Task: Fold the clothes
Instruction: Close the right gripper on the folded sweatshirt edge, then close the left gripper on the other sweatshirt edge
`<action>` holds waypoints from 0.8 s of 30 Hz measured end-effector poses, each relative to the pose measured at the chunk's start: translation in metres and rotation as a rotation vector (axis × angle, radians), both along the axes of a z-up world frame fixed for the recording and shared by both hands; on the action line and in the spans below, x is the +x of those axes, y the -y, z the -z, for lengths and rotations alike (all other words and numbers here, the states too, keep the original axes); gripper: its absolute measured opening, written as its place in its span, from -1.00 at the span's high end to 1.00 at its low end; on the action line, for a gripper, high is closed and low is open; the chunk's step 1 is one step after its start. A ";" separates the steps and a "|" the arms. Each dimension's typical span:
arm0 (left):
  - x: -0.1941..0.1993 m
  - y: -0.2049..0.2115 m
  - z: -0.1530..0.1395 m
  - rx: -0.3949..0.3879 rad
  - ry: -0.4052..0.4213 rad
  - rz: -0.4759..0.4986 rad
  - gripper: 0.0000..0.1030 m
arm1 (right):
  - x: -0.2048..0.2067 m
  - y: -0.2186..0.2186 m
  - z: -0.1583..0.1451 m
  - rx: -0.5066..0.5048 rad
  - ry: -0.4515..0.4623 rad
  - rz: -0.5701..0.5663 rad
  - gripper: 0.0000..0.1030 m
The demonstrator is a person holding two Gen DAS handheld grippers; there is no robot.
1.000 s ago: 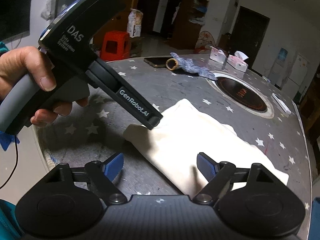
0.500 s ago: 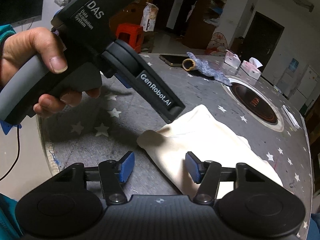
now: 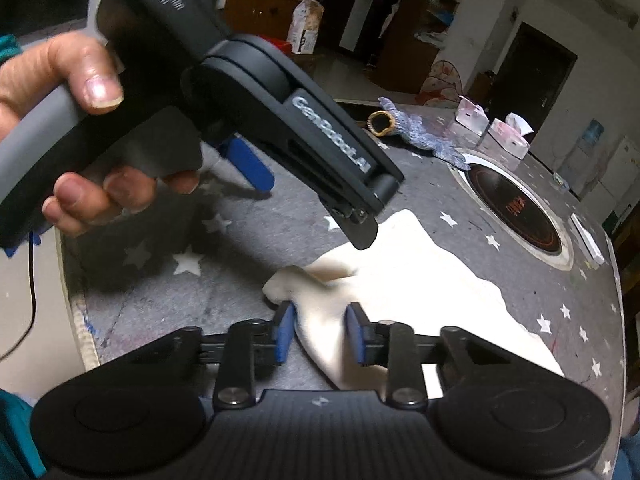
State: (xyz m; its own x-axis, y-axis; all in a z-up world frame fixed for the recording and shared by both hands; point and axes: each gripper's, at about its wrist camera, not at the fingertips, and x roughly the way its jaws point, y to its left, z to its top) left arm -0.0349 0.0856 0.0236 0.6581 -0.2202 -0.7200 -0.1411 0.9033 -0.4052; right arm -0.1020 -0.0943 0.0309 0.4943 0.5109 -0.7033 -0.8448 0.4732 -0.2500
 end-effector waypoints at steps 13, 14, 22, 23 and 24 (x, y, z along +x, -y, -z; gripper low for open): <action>0.010 -0.003 0.005 -0.192 -0.022 -0.057 -1.00 | 0.023 0.028 -0.023 0.160 -0.121 0.064 0.74; 0.010 -0.004 0.005 -0.210 -0.023 -0.061 -1.00 | 0.026 0.031 -0.025 0.176 -0.130 0.070 0.75; 0.019 0.004 0.009 -0.309 -0.035 -0.063 -1.00 | 0.042 0.050 -0.036 0.282 -0.193 0.105 0.80; 0.020 0.006 0.009 -0.316 -0.037 -0.065 -0.99 | 0.043 0.053 -0.037 0.291 -0.197 0.106 0.80; 0.022 0.007 0.009 -0.323 -0.038 -0.068 -1.00 | 0.045 0.055 -0.038 0.300 -0.200 0.107 0.81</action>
State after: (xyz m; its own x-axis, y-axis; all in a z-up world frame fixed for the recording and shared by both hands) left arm -0.0132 0.0785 0.0142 0.6529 -0.3976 -0.6448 -0.2170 0.7173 -0.6621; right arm -0.0575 -0.1488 0.0684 0.4236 0.6618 -0.6185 -0.8048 0.5883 0.0783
